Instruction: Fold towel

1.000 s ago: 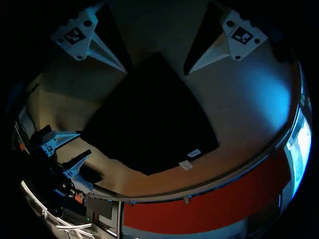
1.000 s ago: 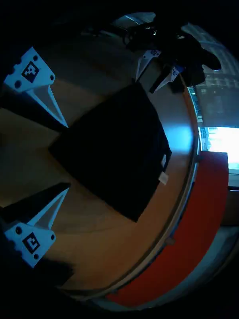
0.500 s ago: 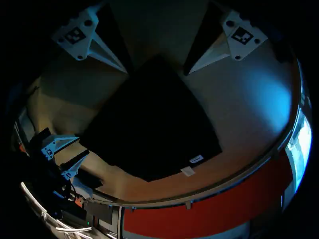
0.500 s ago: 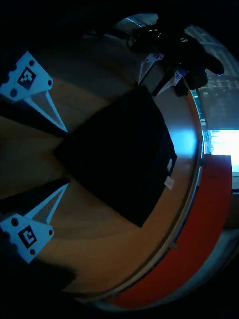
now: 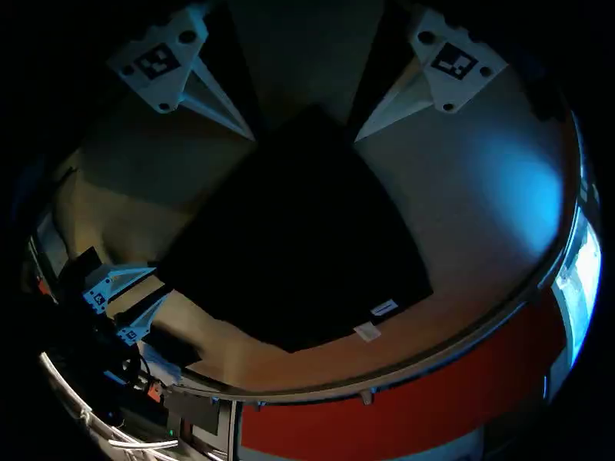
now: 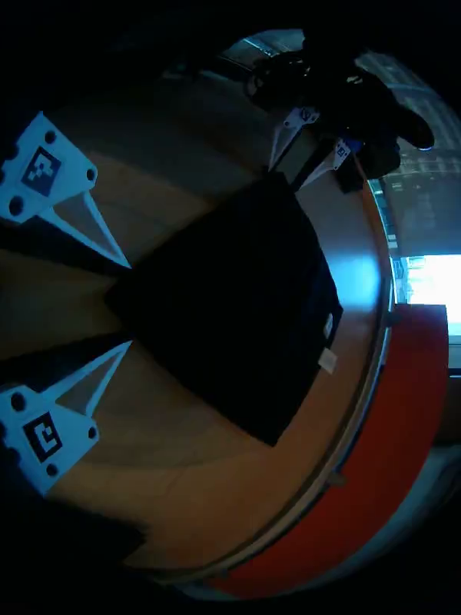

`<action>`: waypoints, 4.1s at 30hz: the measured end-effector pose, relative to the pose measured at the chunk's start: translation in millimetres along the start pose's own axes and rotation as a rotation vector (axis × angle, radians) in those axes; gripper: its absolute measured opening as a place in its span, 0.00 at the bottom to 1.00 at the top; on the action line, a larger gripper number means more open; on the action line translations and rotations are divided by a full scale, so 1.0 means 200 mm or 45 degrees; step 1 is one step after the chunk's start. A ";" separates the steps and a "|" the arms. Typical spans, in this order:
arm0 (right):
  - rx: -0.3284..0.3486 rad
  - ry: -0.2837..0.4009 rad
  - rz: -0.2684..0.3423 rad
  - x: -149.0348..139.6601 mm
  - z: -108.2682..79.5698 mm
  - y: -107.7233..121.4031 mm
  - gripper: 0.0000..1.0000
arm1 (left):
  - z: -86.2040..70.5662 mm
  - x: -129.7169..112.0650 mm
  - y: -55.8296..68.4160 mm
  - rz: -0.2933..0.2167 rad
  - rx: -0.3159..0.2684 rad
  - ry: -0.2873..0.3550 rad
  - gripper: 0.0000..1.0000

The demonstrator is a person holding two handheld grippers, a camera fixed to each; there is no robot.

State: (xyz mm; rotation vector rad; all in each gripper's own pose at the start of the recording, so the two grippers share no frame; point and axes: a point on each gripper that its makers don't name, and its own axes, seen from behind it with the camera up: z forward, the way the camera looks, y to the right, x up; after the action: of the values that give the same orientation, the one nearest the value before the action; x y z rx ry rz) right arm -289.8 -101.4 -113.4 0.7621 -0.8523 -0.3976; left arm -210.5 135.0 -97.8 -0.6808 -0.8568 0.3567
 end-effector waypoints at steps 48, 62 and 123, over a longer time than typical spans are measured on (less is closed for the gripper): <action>-0.057 0.200 -0.005 0.39 -0.37 0.03 0.16 | -0.38 0.31 0.04 -0.085 0.029 0.090 0.09; -0.058 0.229 -0.048 0.46 -0.52 -0.05 0.16 | -0.52 0.34 0.07 -0.100 0.022 0.104 0.09; -0.075 0.147 0.034 0.37 -0.42 0.04 0.16 | -0.41 0.37 0.07 -0.192 0.012 0.059 0.09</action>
State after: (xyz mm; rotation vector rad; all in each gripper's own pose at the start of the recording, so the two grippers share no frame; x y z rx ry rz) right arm -177.2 -102.7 -104.4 0.7118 -0.7388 -0.3499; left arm -100.4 153.3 -102.6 -0.6095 -0.8563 0.2086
